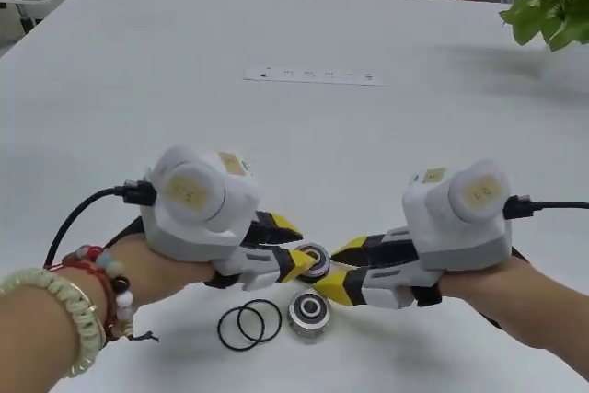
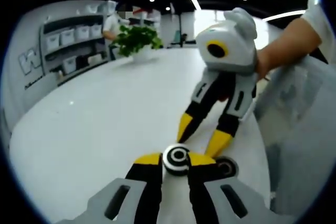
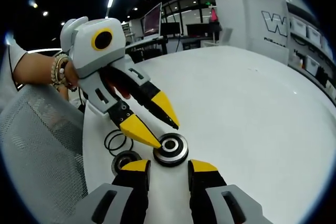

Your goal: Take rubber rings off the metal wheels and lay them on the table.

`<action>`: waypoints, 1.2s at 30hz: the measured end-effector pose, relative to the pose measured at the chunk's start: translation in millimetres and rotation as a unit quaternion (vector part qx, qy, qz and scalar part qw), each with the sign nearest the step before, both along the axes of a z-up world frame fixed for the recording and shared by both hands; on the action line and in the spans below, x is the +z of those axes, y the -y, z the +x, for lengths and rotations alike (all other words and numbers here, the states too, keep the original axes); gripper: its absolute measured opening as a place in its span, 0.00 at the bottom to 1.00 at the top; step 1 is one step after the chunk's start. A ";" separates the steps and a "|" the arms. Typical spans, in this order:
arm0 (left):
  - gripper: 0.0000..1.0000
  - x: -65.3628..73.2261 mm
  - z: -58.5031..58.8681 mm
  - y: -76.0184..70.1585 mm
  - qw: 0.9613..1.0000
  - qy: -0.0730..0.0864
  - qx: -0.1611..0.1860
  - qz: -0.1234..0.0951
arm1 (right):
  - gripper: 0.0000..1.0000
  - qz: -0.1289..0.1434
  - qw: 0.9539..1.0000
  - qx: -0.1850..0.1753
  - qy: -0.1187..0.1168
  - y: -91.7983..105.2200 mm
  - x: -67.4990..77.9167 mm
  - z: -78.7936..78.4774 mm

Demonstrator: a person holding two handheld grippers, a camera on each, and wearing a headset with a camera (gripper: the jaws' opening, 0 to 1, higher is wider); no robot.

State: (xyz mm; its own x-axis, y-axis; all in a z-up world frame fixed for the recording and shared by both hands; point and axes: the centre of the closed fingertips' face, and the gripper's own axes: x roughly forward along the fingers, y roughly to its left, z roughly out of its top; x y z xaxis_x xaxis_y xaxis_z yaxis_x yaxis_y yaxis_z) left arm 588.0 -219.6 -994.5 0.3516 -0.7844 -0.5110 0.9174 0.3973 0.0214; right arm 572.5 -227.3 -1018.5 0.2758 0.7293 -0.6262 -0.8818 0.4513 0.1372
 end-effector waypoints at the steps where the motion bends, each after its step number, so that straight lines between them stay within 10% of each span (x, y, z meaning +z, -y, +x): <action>1: 0.19 -0.6 -0.3 0.3 1.000 -0.001 0.000 0.000 | 0.27 0.002 1.000 -0.003 -0.001 -0.4 0.1 0.7; 36: 0.13 -6.4 -5.7 3.8 1.000 -0.022 0.006 -0.009 | 0.16 -0.032 0.998 0.030 0.039 -2.4 -1.6 0.9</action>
State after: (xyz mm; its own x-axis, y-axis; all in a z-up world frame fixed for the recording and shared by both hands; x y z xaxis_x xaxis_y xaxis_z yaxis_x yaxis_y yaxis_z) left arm 582.3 -223.3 -1000.9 0.3393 -0.7892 -0.5118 0.9121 0.4091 -0.0260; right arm 573.4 -224.9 -1020.2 0.2820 0.7056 -0.6501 -0.9143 0.4030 0.0407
